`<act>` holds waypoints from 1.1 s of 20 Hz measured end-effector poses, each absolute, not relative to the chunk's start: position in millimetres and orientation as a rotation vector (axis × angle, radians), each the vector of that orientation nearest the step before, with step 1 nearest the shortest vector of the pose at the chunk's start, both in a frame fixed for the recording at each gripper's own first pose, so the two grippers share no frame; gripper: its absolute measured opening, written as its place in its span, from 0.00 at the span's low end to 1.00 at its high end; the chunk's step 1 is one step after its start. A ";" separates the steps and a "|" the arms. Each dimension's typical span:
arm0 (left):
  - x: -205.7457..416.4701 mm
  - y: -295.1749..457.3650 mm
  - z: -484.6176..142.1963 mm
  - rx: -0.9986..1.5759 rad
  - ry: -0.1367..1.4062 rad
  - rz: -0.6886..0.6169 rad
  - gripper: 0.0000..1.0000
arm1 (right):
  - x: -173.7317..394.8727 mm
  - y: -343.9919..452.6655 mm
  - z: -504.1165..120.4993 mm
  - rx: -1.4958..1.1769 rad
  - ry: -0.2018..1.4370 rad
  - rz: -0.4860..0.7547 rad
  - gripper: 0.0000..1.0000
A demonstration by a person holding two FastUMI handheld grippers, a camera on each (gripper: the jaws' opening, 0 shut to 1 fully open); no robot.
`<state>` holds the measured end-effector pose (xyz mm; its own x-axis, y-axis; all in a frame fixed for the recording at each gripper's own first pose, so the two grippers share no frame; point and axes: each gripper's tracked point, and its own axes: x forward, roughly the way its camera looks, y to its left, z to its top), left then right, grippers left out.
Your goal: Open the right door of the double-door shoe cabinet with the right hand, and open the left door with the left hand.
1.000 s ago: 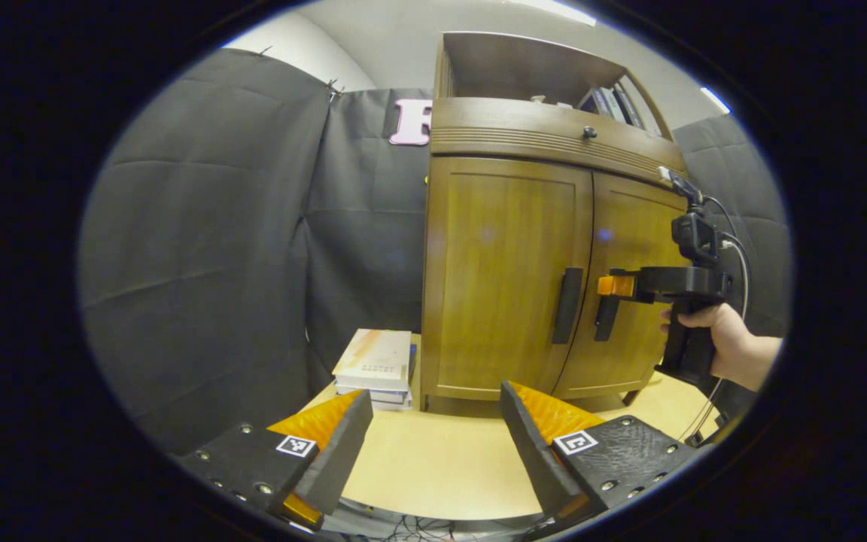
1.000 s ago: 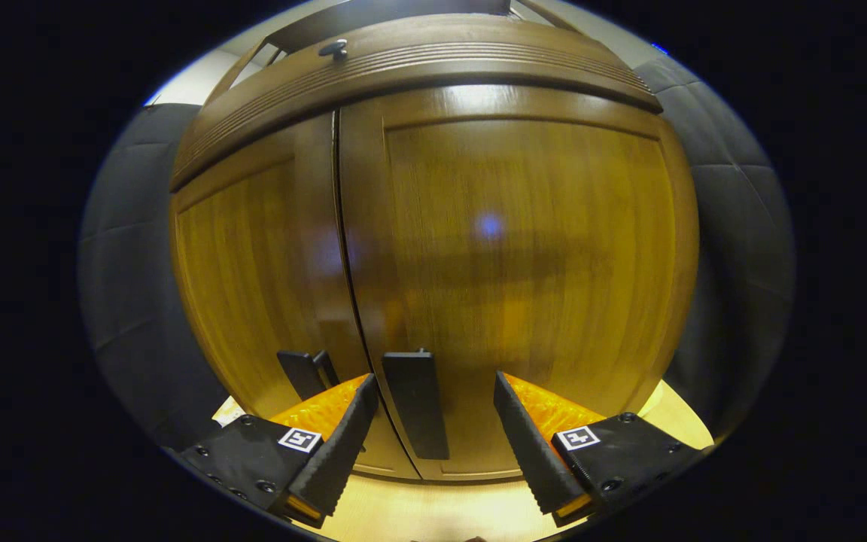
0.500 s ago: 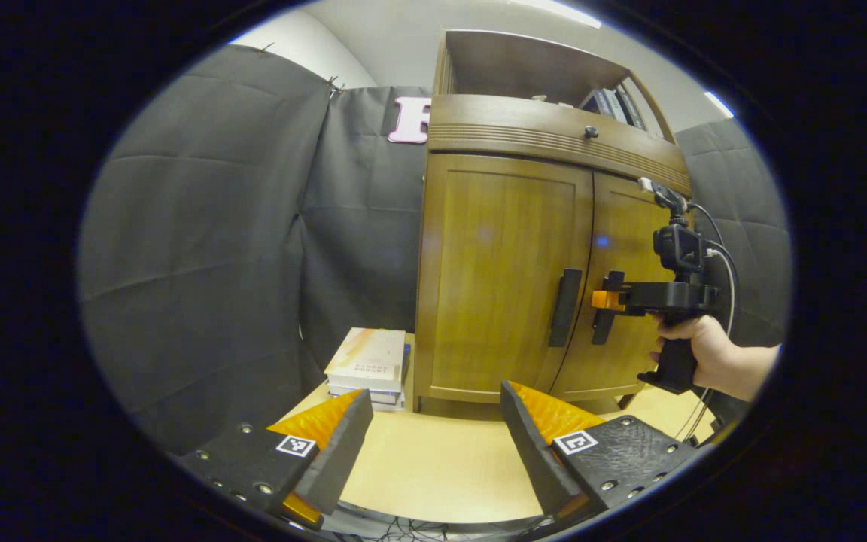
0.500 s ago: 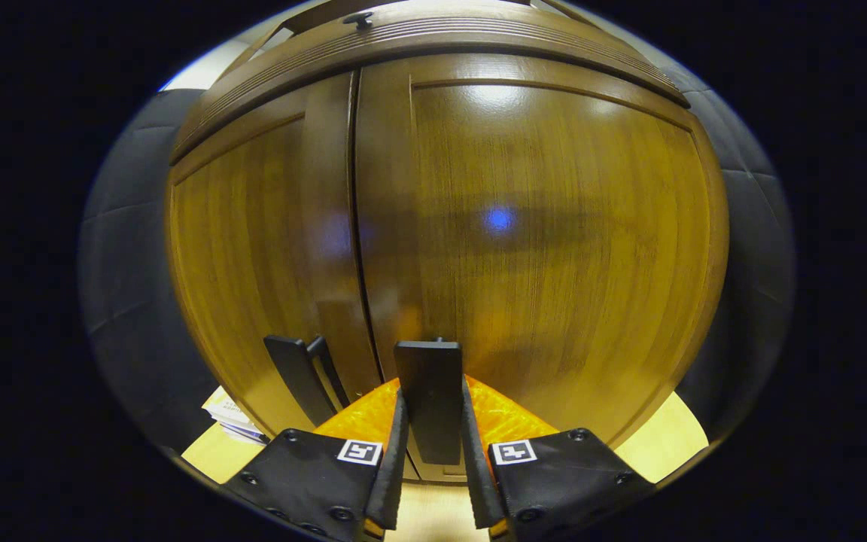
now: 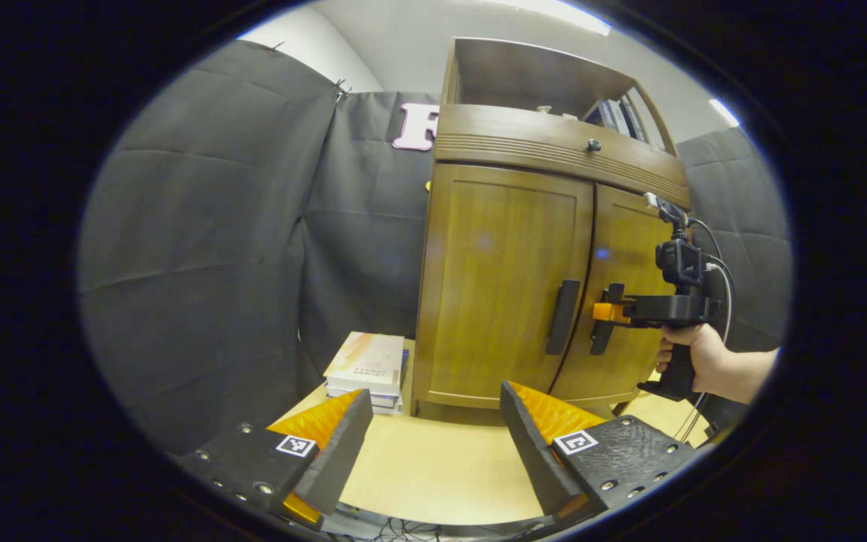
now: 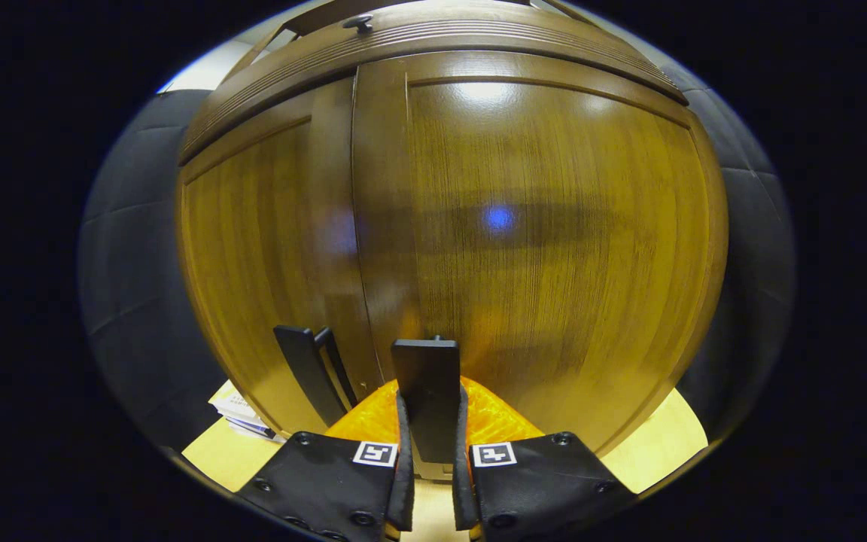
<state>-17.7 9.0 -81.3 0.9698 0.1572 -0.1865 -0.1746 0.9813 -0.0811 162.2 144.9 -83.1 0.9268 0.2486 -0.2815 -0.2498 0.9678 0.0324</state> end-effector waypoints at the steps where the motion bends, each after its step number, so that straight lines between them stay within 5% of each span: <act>1: -17.4 8.9 -81.4 -0.094 0.177 0.167 1.00 | 160.3 144.8 -79.8 0.000 0.289 0.261 0.23; 22: -0.7 -36.4 -53.9 -0.167 0.138 0.004 0.99 | 157.0 142.9 -60.3 -0.002 0.297 0.365 0.23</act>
<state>-0.7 -36.4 -53.9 0.9905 -0.0077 -0.1374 -0.0153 0.9860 -0.1658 157.0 142.9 -60.3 0.8911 0.3518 -0.2868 -0.3523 0.9345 0.0514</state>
